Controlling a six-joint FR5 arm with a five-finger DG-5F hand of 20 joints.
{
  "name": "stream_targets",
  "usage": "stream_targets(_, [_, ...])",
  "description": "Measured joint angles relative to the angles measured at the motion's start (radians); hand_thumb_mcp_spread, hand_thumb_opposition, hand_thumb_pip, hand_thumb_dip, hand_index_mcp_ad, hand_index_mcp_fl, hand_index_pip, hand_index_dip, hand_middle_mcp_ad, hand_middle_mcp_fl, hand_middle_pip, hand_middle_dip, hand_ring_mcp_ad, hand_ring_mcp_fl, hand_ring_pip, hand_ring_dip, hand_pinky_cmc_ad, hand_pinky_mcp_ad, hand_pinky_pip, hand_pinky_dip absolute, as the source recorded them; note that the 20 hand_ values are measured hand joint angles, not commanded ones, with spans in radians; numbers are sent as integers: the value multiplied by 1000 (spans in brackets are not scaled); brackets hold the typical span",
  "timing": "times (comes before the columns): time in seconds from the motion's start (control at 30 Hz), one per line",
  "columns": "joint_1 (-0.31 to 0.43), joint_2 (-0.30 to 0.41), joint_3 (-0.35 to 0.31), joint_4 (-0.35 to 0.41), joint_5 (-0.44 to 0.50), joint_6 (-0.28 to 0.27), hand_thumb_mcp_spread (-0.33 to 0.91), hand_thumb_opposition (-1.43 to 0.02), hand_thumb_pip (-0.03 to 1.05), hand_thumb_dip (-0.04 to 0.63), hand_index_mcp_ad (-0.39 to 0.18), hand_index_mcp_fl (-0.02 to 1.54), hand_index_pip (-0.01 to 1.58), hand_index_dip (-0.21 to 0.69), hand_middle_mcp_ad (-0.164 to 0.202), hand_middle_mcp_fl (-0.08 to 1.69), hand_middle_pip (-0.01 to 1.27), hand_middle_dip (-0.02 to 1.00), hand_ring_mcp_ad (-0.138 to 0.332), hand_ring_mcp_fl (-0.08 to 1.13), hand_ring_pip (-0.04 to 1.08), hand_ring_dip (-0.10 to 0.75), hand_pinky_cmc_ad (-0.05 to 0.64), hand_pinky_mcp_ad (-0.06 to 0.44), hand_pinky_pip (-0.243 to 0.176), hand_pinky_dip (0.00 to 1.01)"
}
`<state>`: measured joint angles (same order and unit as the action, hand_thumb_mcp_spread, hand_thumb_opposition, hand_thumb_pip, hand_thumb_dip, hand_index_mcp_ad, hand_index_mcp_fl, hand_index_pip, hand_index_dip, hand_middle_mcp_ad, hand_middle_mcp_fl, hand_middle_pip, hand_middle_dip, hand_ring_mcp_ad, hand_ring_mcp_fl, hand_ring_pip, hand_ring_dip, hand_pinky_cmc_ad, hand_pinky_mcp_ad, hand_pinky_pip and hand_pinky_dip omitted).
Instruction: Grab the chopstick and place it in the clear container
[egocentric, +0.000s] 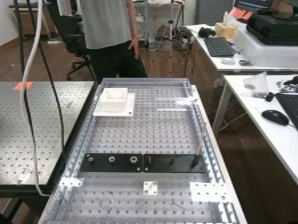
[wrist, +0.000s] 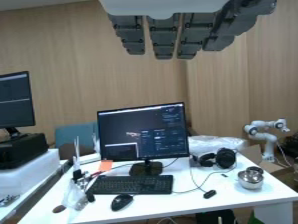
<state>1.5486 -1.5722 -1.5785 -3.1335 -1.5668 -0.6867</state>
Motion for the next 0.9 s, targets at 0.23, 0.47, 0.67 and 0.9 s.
stream_targets(0.23, [-4,-2,-2,4,-3,2,59,-227,168,7,51,7,17,-14,63,19,23,42,61,16,10,12,-37,51,-16,45])
stream_targets(0.47, [-8,-7,-10,18,-2,19,103,-588,239,3,91,7,38,-14,96,26,87,40,202,35,59,-16,113,166,-89,127])
stream_targets(0.67, [-12,-14,-19,33,-9,31,101,-620,241,7,113,10,51,-14,126,24,103,44,236,51,58,-16,162,182,-124,155])
stream_targets(0.9, [-18,-25,-47,62,-21,68,101,-649,251,7,124,3,51,-14,126,24,106,44,230,47,63,-17,182,195,-140,166])
